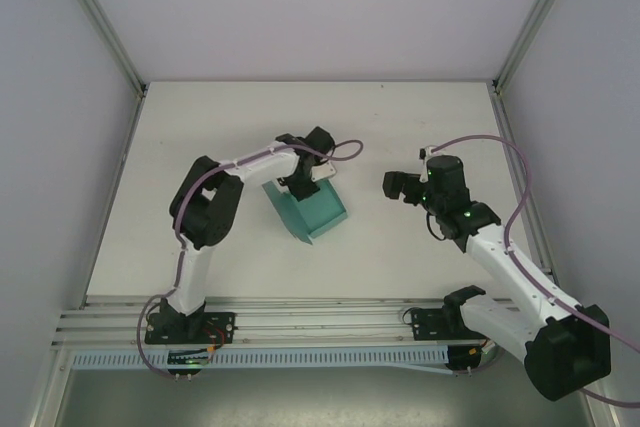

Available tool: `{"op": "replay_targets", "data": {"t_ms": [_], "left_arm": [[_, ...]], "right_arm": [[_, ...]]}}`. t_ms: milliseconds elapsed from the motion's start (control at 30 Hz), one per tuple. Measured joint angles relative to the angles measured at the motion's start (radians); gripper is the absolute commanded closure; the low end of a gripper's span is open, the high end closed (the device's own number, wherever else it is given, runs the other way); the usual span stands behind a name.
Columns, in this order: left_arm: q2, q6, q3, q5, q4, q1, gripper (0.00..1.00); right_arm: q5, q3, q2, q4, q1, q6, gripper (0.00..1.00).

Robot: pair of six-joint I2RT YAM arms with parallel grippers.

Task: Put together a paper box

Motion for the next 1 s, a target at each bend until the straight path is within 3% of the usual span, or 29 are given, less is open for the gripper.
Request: {"op": "replay_targets", "data": {"t_ms": [133,267,367,600,833,867,933,1000], "left_arm": [[0.047,0.026,0.059,-0.064,-0.005,-0.019,0.88],[0.056,0.04,0.071,-0.053,0.005,-0.014,0.69],[0.057,0.053,0.085,-0.028,0.01,-0.008,0.6],[0.032,0.095,0.101,0.072,0.009,-0.008,0.49],[-0.019,0.112,0.103,0.134,0.011,-0.008,0.45],[-0.022,0.114,0.103,0.145,0.011,-0.008,0.41],[-0.028,0.122,0.103,0.173,0.011,-0.008,0.24],[-0.038,0.129,0.103,0.199,0.012,-0.008,0.02]], "right_arm": [[0.005,0.0,0.015,0.001,0.0,0.0,0.01],[0.006,-0.001,0.033,0.002,-0.001,0.0,0.01],[0.005,-0.001,0.045,0.002,-0.004,0.0,0.01],[-0.018,-0.002,0.051,0.003,-0.005,-0.01,0.01],[-0.039,-0.002,0.053,0.008,-0.005,-0.028,0.01],[-0.042,-0.002,0.054,0.01,-0.006,-0.032,0.01],[-0.052,-0.002,0.061,0.017,-0.006,-0.044,0.01],[-0.064,-0.002,0.07,0.021,-0.006,-0.047,0.01]]}}
